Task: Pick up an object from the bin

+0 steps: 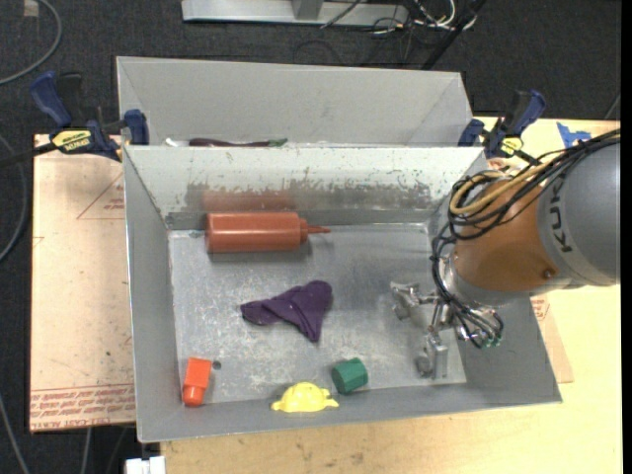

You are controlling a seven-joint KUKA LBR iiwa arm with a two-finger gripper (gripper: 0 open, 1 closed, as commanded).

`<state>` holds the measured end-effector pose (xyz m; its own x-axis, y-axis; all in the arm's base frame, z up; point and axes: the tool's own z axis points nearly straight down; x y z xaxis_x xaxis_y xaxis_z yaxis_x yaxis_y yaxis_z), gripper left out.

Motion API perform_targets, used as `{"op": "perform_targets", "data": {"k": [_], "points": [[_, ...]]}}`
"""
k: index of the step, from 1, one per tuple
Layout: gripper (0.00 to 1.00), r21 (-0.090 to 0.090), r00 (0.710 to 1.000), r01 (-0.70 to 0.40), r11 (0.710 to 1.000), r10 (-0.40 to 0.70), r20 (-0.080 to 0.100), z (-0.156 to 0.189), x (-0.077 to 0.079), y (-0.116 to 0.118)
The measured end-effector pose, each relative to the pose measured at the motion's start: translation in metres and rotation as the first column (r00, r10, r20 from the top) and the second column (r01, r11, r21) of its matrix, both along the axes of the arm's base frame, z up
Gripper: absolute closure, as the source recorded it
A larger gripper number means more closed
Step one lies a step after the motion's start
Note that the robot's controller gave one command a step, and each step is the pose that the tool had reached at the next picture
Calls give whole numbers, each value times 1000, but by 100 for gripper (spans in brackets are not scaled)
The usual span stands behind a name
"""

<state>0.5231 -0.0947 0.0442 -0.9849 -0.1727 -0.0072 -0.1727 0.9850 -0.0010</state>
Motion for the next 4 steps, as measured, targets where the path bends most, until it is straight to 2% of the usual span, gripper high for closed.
{"op": "perform_targets", "data": {"k": [1, 2, 3, 4], "points": [[0, -2, 995, -98, 995, 98, -4, 17, 45, 24], [0, -2, 986, -168, 986, 168, 5, 24, 74, 76], [0, -1, 981, -196, 981, 196, 1, 32, 99, 115], [0, 0, 989, -148, 989, 148, 7, 34, 75, 133]]}}
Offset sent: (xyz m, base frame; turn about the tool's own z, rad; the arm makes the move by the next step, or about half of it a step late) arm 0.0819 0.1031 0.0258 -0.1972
